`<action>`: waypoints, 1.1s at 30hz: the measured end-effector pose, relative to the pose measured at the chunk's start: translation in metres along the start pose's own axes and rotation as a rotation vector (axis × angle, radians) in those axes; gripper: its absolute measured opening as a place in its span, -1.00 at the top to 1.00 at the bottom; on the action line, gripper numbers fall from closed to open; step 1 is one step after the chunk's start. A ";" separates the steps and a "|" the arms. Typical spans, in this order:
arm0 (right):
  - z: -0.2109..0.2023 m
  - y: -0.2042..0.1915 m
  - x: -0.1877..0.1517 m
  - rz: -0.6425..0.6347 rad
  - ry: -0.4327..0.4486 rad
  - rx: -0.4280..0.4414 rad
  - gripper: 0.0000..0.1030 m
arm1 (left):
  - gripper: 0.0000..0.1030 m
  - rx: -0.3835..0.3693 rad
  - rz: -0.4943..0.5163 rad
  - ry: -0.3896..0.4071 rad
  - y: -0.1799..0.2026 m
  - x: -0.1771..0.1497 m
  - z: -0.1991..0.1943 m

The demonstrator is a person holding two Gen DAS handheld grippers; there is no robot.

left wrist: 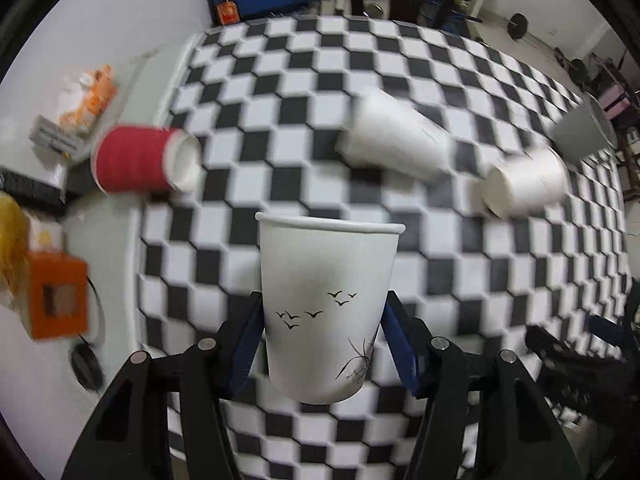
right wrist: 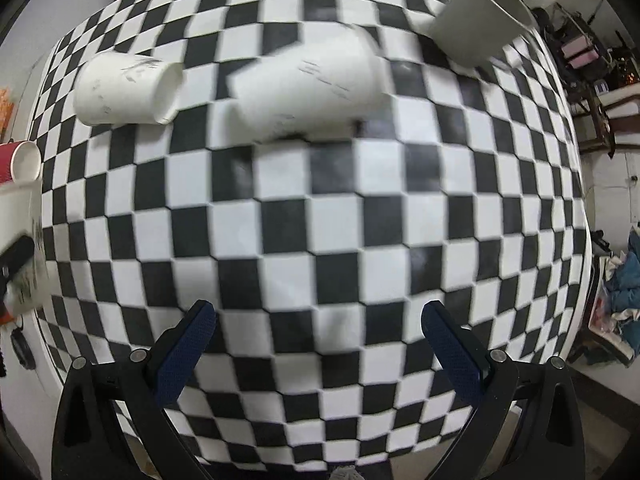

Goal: Flip cup upside down
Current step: 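Lift the bird-print cup with the left tool and carry it toward the right tool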

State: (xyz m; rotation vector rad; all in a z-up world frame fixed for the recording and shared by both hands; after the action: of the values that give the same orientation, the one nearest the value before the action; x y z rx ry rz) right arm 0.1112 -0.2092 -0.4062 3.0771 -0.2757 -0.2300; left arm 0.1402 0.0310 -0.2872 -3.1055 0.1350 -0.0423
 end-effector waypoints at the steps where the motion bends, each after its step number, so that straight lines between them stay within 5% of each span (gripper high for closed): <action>1: -0.002 0.007 -0.012 0.007 -0.002 0.000 -1.00 | -0.07 -0.011 0.006 -0.009 0.010 -0.006 0.001; 10: 0.036 0.133 -0.035 0.091 -0.050 -0.003 -1.00 | -0.07 -0.124 0.053 -0.135 0.113 -0.048 0.033; 15: 0.046 0.179 -0.077 0.138 -0.068 -0.008 -1.00 | -0.07 -0.180 0.048 -0.197 0.156 -0.056 0.054; 30: 0.030 0.163 -0.084 0.195 -0.077 0.002 -1.00 | -0.18 -0.189 0.010 -0.250 0.171 -0.060 0.097; 33: 0.015 0.145 -0.078 0.195 -0.075 0.007 -1.00 | -0.67 -0.186 0.009 -0.243 0.163 -0.056 0.086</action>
State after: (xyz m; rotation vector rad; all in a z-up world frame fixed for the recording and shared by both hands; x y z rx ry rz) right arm 0.0078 -0.3377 -0.4013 3.0249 -0.5776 -0.3356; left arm 0.0730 -0.1240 -0.3803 -3.2598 0.1540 0.3675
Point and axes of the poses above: each gripper's, at about its wrist camera, not at the fingertips, and z roughly the way its jaws point, y to its right, x to its top, the point moved 1 cm from there along z, roughly the way its jaws point, and after that the axes turned 5 degrees about -y, right-handed, at the moved point
